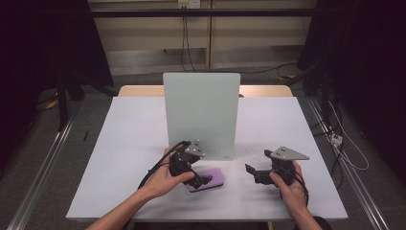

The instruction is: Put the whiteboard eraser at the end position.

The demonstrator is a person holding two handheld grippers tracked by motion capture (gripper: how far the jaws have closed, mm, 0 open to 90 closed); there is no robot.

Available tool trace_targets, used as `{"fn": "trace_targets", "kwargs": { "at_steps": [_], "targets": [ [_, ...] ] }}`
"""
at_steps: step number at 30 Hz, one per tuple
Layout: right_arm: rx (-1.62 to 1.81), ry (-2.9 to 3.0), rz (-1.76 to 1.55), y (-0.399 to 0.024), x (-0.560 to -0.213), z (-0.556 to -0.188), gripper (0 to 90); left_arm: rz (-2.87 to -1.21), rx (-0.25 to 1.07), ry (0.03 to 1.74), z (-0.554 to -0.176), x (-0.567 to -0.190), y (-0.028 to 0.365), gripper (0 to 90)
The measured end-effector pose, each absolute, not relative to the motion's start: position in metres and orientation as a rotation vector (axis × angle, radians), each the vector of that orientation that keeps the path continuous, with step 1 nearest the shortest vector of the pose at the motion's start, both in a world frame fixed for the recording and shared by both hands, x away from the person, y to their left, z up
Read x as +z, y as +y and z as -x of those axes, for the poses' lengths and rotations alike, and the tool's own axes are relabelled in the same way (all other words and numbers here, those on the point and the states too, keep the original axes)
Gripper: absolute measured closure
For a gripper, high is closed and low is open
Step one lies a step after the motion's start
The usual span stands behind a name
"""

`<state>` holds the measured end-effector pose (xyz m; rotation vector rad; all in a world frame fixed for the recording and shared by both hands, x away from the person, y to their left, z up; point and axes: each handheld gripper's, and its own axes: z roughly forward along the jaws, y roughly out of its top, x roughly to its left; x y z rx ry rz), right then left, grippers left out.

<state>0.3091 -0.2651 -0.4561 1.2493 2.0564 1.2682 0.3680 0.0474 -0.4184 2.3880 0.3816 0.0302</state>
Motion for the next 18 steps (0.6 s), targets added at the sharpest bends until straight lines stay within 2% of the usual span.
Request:
{"fn": "trace_targets", "kwargs": {
  "at_steps": [5,7,11,18],
  "targets": [
    [1.27,2.055,-1.251,-0.265,-0.456,-0.309,5.9,-2.347,0.059,0.415,-0.371,-0.413,0.056,6.6],
    [1.269,2.055,-1.25,-0.265,-0.456,-0.309,5.9,-2.318,0.132,0.45,-0.37,-0.409,0.061,7.1],
    [1.268,2.055,-1.25,-0.265,-0.456,-0.309,5.9,-2.226,0.122,0.504,-0.372,-0.407,0.07,7.8],
    [1.263,2.055,-1.253,-0.265,-0.456,-0.309,5.9,-2.214,0.165,0.531,-0.374,-0.402,0.088,7.5]
  ]
}}
